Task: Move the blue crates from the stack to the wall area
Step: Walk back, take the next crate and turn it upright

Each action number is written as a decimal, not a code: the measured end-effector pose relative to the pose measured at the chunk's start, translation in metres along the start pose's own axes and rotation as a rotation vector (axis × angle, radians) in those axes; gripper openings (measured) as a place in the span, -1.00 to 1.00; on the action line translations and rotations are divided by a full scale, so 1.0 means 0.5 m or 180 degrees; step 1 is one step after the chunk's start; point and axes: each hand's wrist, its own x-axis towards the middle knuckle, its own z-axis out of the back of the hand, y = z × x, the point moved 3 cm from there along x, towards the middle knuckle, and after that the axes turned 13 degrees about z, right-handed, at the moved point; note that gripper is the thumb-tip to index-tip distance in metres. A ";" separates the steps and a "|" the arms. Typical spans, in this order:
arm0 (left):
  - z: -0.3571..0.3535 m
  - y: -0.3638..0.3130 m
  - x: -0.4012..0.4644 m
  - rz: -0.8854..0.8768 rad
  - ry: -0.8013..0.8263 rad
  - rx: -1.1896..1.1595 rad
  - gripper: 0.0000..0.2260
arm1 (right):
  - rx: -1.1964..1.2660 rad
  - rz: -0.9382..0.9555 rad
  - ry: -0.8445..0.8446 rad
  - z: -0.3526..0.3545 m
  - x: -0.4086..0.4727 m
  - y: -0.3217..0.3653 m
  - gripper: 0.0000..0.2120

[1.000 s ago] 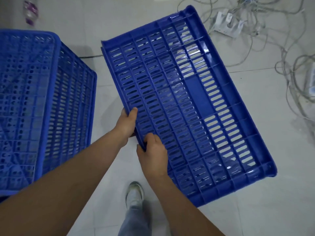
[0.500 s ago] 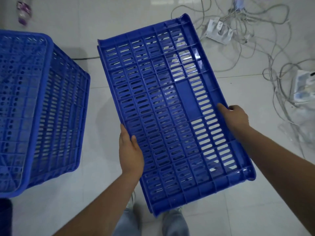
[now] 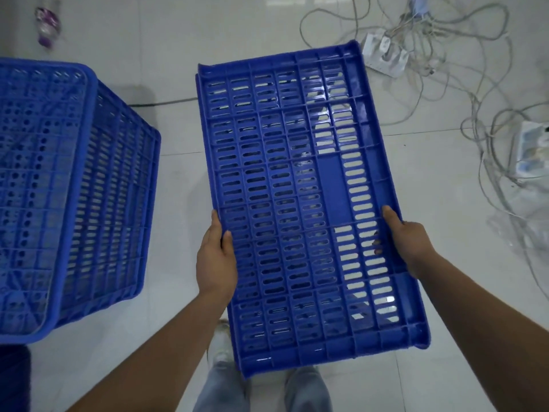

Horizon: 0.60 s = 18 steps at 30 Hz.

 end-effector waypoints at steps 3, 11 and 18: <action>0.006 -0.007 0.008 -0.0021 0.0002 0.0004 -0.55 | 0.0140 -0.0086 0.0027 -0.006 -0.015 -0.021 -0.56; 0.005 -0.009 0.017 -0.0049 -0.0059 0.0033 -0.56 | 0.0103 -0.0090 -0.0220 -0.012 -0.023 -0.031 -0.59; 0.033 0.000 0.032 0.0179 -0.0230 -0.0253 -0.57 | -0.0109 0.0153 -0.0158 -0.027 -0.043 -0.017 -0.52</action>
